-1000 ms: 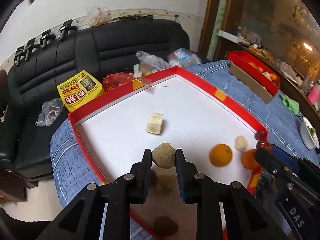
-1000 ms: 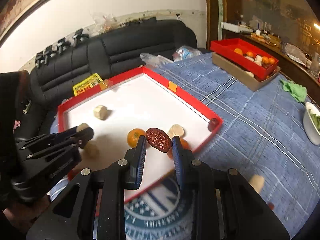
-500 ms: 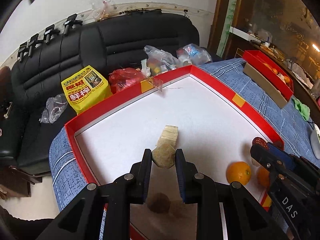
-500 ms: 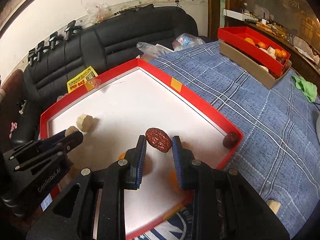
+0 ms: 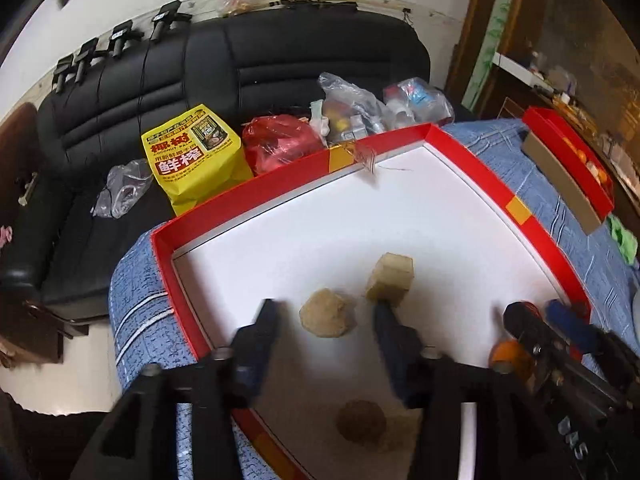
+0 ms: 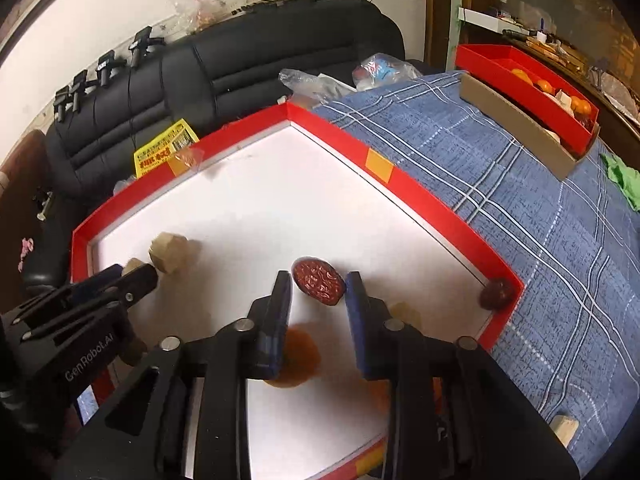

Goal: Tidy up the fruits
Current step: 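Lower the date and pastry into the tray and open both grippers, then grasp a red date with the right gripper while the left grasps a beige pastry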

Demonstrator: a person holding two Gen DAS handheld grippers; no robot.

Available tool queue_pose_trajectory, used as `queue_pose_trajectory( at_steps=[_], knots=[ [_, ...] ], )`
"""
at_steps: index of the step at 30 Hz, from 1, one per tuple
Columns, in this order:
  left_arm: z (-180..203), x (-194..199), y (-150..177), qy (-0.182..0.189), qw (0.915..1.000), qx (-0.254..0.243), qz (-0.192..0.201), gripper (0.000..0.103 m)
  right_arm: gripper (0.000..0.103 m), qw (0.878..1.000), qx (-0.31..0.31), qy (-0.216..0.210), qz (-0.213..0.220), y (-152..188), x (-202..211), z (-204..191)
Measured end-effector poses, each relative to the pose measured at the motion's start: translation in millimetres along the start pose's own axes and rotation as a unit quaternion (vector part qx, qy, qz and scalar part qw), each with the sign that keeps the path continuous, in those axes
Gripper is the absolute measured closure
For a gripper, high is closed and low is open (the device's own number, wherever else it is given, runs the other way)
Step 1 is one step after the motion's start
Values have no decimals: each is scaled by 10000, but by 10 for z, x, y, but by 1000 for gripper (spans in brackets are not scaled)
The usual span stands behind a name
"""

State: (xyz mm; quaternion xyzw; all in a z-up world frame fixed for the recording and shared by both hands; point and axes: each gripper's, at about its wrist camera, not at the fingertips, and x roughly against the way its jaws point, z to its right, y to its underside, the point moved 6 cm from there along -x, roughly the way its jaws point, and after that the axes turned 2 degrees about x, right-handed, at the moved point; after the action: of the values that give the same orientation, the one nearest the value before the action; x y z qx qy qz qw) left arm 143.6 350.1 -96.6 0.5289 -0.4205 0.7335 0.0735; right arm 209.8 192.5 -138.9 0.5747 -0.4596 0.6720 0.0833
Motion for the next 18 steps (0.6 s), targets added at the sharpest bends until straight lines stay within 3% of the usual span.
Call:
queue_pose_trajectory(
  at_steps=[1,2,11,15,18],
  knots=[
    [10,10,8,-2,10000,-33,-3,47,36,10000,4,41,1,12,14,10],
    [12,21,21,-9,10000,-42,-18,44,34,10000,2,78,31,19,43,23],
    [-7,391,168,161,9995,69,269,42,34,9978,-193,233,597,240,751,315],
    [140,682,382,491,9973,-38,537,42,34,9933,-614,351,916,663,1233,676],
    [355,846,606,686,9948,-341,671,42,34,9884,-1009,593,969,1159,1527,1073]
  ],
)
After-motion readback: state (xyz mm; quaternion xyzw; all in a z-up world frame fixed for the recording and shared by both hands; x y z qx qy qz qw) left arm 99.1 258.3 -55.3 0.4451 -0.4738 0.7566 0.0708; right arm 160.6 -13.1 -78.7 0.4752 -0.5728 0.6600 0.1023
